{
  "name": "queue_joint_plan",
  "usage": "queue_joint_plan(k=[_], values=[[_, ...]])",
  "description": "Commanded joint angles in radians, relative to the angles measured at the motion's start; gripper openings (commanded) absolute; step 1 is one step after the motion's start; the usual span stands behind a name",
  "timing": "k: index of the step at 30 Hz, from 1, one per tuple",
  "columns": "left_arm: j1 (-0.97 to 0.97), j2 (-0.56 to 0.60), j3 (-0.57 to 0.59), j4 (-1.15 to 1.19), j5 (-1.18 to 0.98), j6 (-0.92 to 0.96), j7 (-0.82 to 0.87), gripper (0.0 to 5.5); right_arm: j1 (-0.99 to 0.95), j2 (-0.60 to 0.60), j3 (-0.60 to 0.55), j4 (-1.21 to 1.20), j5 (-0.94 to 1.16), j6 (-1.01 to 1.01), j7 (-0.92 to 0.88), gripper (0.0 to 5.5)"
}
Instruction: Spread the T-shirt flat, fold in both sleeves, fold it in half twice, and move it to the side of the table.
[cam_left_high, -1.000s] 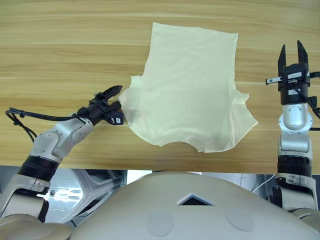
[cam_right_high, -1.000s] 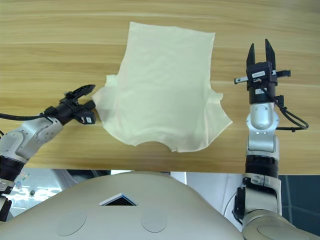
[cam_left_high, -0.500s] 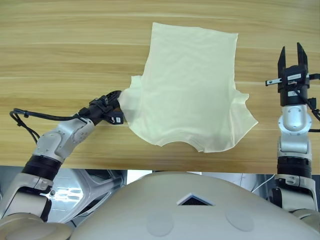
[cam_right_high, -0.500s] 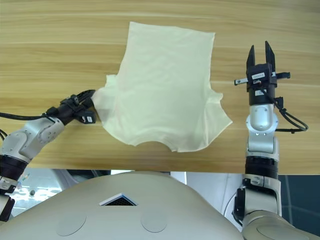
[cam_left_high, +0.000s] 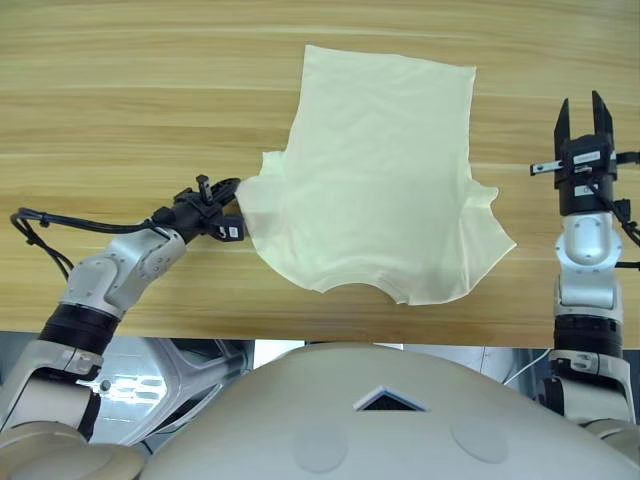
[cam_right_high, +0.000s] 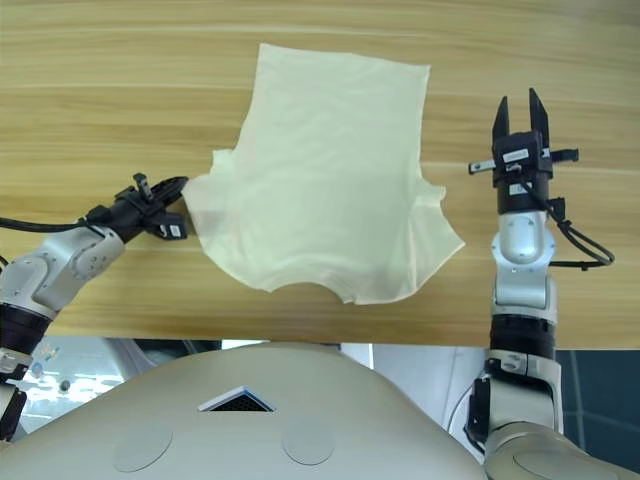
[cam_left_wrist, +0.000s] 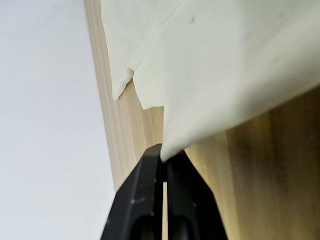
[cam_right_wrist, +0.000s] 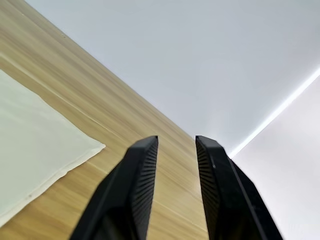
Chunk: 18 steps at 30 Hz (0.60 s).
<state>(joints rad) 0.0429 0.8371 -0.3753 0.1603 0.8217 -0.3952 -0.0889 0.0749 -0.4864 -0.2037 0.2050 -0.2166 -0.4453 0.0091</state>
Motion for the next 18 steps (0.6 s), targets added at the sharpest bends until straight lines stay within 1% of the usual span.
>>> queue_joint_plan(k=[1,6,8,10,14,18], values=[[0.057,-0.017,-0.052,0.049,0.014,-0.007,-0.042,0.01,0.002,0.003,-0.010,0.011,0.011,-0.008,-0.011,1.38],[0.072,-0.036,-0.025,0.037,-0.045,-0.016,-0.024,0.01,0.001,0.003,-0.011,0.020,0.011,-0.011,-0.015,1.38],[0.075,-0.102,0.013,0.031,-0.131,0.001,0.003,0.01,-0.002,0.005,-0.010,0.028,0.010,-0.012,-0.018,1.38],[0.085,-0.166,0.045,0.012,-0.251,0.003,-0.009,0.01,-0.010,0.004,-0.008,0.038,0.009,-0.016,-0.018,1.38],[0.110,-0.226,0.035,-0.009,-0.404,-0.047,-0.086,0.01,-0.017,0.002,-0.006,0.050,0.009,-0.023,-0.018,1.38],[0.110,-0.246,0.019,-0.011,-0.433,-0.101,-0.123,0.01,-0.021,0.002,-0.004,0.056,0.008,-0.027,-0.017,1.38]])
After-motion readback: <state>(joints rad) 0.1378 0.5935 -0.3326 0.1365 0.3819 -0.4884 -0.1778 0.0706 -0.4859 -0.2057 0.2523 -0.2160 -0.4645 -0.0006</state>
